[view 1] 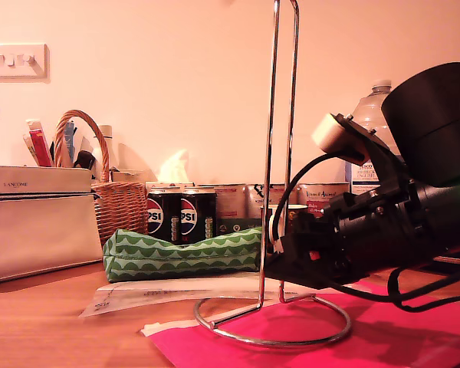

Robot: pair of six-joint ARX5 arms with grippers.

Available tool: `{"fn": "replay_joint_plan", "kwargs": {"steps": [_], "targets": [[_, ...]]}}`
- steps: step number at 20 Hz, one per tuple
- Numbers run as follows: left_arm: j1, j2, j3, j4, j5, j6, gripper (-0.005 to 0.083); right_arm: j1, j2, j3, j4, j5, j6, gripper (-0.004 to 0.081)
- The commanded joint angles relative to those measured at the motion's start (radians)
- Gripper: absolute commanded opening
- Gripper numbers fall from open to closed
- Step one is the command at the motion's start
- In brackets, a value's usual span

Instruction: Insert the paper towel roll into the metallic stand.

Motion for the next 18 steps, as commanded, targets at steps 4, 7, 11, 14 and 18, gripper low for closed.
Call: {"fn": "replay_joint_plan", "kwargs": {"steps": [4, 7, 11, 14, 18], "targets": [[0.003, -0.004, 0.014, 0.027, 0.004, -0.019, -0.0021, 0.01, -0.061, -0.006, -0.111, 0.055, 0.004, -0.0011], [0.014, -0.004, 0.014, 0.029, 0.067, -0.027, -0.0021, 0.01, -0.118, -0.003, -0.209, 0.108, -0.042, -0.0011], [0.11, -0.003, 0.014, 0.023, 0.203, -0.047, -0.0021, 0.011, -0.193, 0.012, -0.323, 0.132, -0.075, -0.0011], [0.185, -0.003, 0.014, 0.022, 0.282, -0.043, -0.0021, 0.011, -0.244, 0.029, -0.39, 0.158, -0.084, -0.0011], [0.24, -0.002, -0.022, 0.022, 0.361, -0.026, -0.0021, 0.014, -0.283, 0.053, -0.461, 0.179, -0.103, -0.0011]]}}
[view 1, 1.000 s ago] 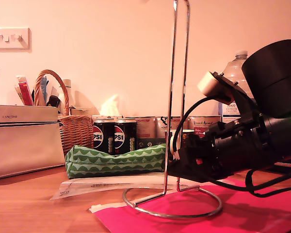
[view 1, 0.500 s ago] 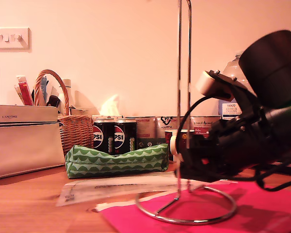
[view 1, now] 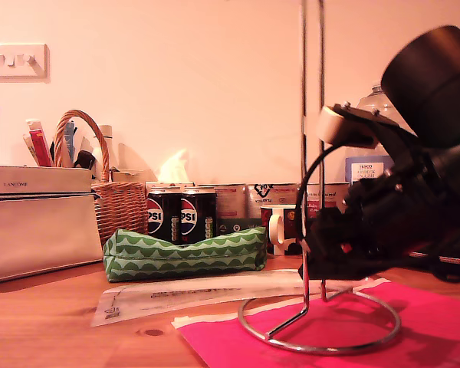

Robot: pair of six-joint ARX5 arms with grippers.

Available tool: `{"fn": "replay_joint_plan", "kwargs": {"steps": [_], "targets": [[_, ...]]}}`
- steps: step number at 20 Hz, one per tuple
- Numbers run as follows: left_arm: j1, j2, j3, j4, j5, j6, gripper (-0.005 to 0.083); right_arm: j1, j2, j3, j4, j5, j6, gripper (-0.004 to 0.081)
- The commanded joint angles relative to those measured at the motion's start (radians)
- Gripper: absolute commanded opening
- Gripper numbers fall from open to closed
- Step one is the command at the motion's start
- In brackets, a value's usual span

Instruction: Insert the paper towel roll into the metallic stand.

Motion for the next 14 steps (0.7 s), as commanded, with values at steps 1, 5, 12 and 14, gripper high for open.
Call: {"fn": "replay_joint_plan", "kwargs": {"steps": [1, 5, 12, 14], "targets": [[0.02, -0.002, -0.034, 0.019, 0.022, 0.029, -0.0021, 0.011, -0.032, 0.032, 0.002, 0.009, -0.007, -0.0011], [0.073, -0.002, -0.087, 0.019, 0.085, 0.048, -0.0021, 0.011, -0.066, 0.041, -0.04, 0.025, -0.026, -0.0011], [0.179, -0.002, -0.147, 0.023, 0.201, 0.101, -0.0021, 0.034, -0.096, 0.108, -0.206, 0.075, -0.079, -0.0011], [0.209, -0.002, -0.187, 0.026, 0.24, 0.121, -0.0021, 0.045, -0.096, 0.124, -0.236, 0.099, -0.081, -0.0011]]}}
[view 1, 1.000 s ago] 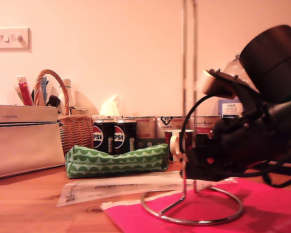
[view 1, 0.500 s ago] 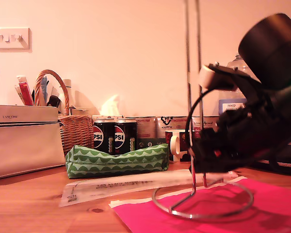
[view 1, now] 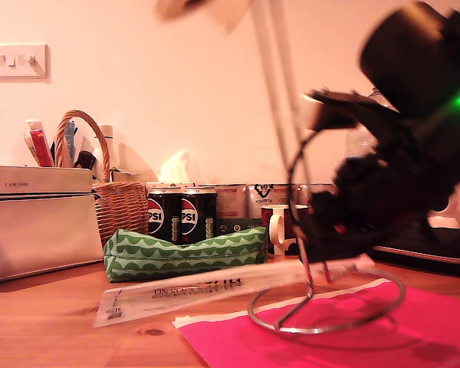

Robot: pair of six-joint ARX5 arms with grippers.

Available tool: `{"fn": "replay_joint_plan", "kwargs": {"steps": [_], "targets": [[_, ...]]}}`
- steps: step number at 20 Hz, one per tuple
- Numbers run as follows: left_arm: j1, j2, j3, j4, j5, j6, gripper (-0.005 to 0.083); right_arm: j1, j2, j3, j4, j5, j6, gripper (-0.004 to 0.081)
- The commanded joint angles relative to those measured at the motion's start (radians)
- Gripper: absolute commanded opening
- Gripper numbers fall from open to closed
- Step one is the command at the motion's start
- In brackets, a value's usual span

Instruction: Insert the paper towel roll into the metallic stand.

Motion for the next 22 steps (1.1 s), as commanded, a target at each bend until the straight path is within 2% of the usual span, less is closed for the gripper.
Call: {"fn": "replay_joint_plan", "kwargs": {"steps": [1, 10, 15, 19, 22], "targets": [[0.019, -0.004, -0.041, 0.03, 0.034, 0.02, -0.0021, 0.013, -0.029, 0.025, -0.014, 0.024, -0.005, -0.0011], [0.144, -0.004, -0.198, 0.098, 0.267, 0.084, -0.0021, 0.031, -0.074, 0.072, -0.26, 0.166, -0.051, -0.0011], [0.21, -0.01, -0.198, 0.133, 0.344, 0.064, -0.0021, 0.031, -0.139, 0.104, -0.342, 0.228, -0.052, -0.0011], [0.216, -0.011, -0.198, 0.131, 0.372, 0.065, -0.0021, 0.031, -0.149, 0.194, -0.465, 0.253, -0.077, -0.0011], [0.224, -0.013, -0.198, 0.097, 0.386, 0.08, -0.0021, 0.031, -0.149, 0.226, -0.502, 0.259, -0.078, -0.0011]]}}
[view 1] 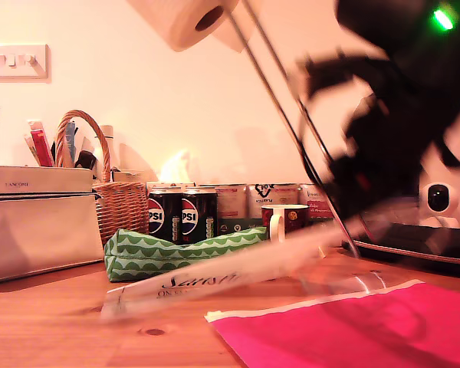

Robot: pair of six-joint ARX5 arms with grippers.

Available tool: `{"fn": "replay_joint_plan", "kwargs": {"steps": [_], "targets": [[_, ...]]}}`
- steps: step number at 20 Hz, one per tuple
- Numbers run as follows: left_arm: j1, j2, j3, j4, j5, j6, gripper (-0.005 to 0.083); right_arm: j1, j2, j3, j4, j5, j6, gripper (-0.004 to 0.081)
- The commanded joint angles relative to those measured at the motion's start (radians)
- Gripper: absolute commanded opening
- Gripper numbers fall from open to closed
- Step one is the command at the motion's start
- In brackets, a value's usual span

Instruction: Insert the paper towel roll into the metallic stand.

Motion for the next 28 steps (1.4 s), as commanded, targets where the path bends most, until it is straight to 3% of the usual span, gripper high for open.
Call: {"fn": "replay_joint_plan", "kwargs": {"steps": [1, 8, 11, 19, 28], "targets": [[0.014, -0.017, 0.002, -0.017, 0.039, 0.034, -0.0021, 0.005, -0.015, 0.008, -0.026, 0.011, -0.004, -0.0011], [0.051, -0.016, -0.014, -0.043, 0.086, 0.082, -0.0021, 0.005, -0.015, 0.025, -0.133, 0.062, -0.048, -0.0011], [0.056, -0.016, -0.053, -0.045, 0.09, 0.105, -0.0021, 0.005, -0.015, 0.065, -0.229, 0.112, -0.057, -0.0011], [0.072, -0.016, -0.181, 0.011, 0.111, 0.13, -0.0021, 0.004, -0.015, 0.135, -0.402, 0.133, -0.048, -0.0011], [0.098, -0.016, -0.187, 0.069, 0.111, 0.096, -0.0021, 0.004, -0.015, 0.123, -0.404, 0.102, -0.021, -0.0012]]}}
